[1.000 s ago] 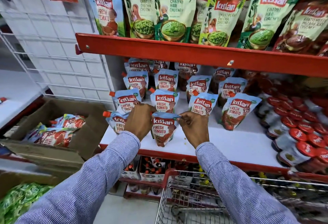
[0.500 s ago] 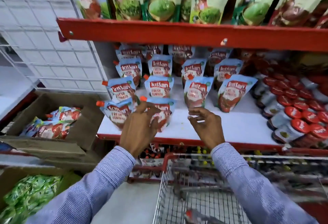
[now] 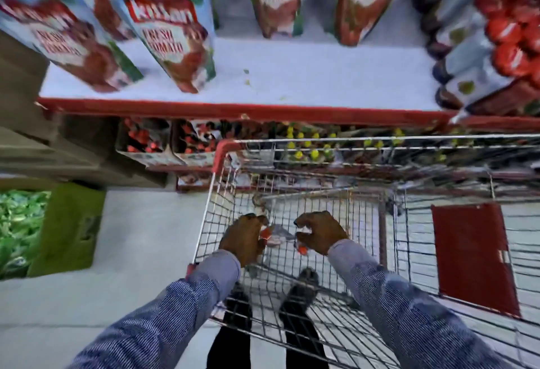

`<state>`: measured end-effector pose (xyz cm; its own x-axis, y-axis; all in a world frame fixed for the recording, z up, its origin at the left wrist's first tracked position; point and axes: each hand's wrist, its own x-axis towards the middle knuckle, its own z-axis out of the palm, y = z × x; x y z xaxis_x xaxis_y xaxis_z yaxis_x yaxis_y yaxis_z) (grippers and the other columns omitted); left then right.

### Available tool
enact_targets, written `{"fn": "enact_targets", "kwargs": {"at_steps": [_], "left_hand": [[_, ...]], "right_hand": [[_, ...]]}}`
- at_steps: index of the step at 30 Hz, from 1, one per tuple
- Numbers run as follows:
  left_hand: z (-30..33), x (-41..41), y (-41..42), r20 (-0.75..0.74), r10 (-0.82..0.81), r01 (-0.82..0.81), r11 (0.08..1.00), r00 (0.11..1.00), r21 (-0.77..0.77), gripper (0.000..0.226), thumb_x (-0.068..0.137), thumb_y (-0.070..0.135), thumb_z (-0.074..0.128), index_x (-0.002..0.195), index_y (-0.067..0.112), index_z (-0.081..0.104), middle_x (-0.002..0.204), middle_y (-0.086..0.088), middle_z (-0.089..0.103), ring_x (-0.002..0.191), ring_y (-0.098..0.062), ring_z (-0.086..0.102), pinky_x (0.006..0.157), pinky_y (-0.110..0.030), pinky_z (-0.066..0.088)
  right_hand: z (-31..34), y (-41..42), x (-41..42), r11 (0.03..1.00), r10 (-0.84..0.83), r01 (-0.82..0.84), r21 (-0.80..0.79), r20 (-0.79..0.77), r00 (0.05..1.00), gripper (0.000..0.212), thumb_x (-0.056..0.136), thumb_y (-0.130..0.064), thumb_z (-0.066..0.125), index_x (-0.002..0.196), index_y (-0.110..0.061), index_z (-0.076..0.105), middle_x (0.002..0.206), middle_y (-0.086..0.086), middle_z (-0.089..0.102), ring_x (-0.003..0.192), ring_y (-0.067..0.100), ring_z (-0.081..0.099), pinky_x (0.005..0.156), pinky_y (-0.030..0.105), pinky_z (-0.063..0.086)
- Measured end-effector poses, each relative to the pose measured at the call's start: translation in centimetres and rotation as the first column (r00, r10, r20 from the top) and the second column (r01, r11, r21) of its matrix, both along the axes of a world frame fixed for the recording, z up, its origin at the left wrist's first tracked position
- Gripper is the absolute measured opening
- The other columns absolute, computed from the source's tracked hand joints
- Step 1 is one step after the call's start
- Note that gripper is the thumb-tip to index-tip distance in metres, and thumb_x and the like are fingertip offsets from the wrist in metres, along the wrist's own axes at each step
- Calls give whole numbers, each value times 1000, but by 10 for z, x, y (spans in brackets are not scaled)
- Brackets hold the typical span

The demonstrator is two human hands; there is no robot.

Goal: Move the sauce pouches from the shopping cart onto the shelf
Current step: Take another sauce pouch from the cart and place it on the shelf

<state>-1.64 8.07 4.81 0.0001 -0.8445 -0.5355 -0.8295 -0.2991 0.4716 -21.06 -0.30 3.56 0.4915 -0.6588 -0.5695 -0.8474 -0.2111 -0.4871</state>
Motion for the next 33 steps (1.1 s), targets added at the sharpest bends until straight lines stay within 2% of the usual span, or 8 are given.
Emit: {"fn": "enact_targets", "kwargs": {"at_steps": [2, 5, 8, 10, 14, 22, 27, 33], "left_hand": [[-20, -11, 1, 28, -37, 36, 999, 999, 15, 41, 86, 23, 63, 126, 16, 56, 120, -11, 64, 108, -34, 61, 86, -42, 54], [-35, -20, 2, 67, -60, 64, 996, 996, -60, 34, 86, 17, 63, 120, 15, 60, 113, -14, 69, 105, -35, 63, 85, -44, 55], [-38, -23, 0, 75, -24, 31, 994, 997, -104, 21, 83, 7, 61, 101, 16, 67, 92, -16, 73, 85, -35, 68, 70, -40, 55], [-35, -21, -1, 90, -25, 33, 995, 996, -90, 16, 82, 9, 59, 93, 16, 68, 84, -16, 73, 77, -35, 68, 62, -35, 49], [-12, -10, -2, 132, -17, 34, 991, 991, -126, 6, 83, 12, 61, 88, 14, 65, 83, -12, 71, 77, -33, 67, 60, -37, 54], [146, 15, -7, 46, 146, -99, 841, 988, -531, 18, 91, 25, 58, 108, 23, 65, 99, -3, 71, 81, -24, 67, 71, -38, 57], [248, 31, -37, 30, 157, -92, 707, 987, -702, 23, 86, 21, 66, 108, 26, 65, 101, 1, 70, 88, -18, 65, 77, -34, 56], [322, 44, -88, 46, 199, -79, 578, 979, -812, 13, 84, 17, 70, 97, 19, 69, 87, -4, 74, 76, -22, 67, 67, -31, 54]], "right_hand": [[-18, 4, 3, 999, 27, -26, 32, -42, 999, 31, 79, -29, 69, 107, -16, 68, 108, 6, 72, 97, 25, 68, 92, 38, 54], [-33, 2, 11, 996, 90, -92, -9, -118, 989, 20, 71, -24, 72, 91, -21, 72, 93, 8, 75, 92, 26, 67, 82, 37, 57], [-43, 0, 17, 986, 166, -164, 25, -208, 964, 13, 59, -8, 75, 69, -16, 73, 62, 7, 70, 67, 24, 69, 64, 32, 58], [-46, -1, 17, 989, 146, -150, -5, -193, 970, 9, 60, -7, 72, 65, -15, 72, 60, 7, 69, 63, 23, 67, 63, 35, 60], [-15, -12, 14, 988, 128, -131, -76, -44, 991, 17, 74, -19, 58, 81, -19, 74, 77, 11, 72, 73, 28, 66, 68, 37, 58], [156, -34, 12, 969, 32, 56, -239, 350, 936, 13, 84, -27, 68, 97, -25, 73, 90, -6, 76, 74, 7, 66, 70, 28, 55], [258, -57, 19, 910, 15, 206, -361, 524, 852, 15, 81, -29, 72, 95, -25, 74, 85, -15, 74, 73, 0, 67, 66, 6, 48], [328, -103, 39, 806, 54, 343, -482, 638, 769, 12, 78, -17, 75, 88, -24, 75, 70, -13, 70, 69, -6, 64, 61, 5, 45]]}}
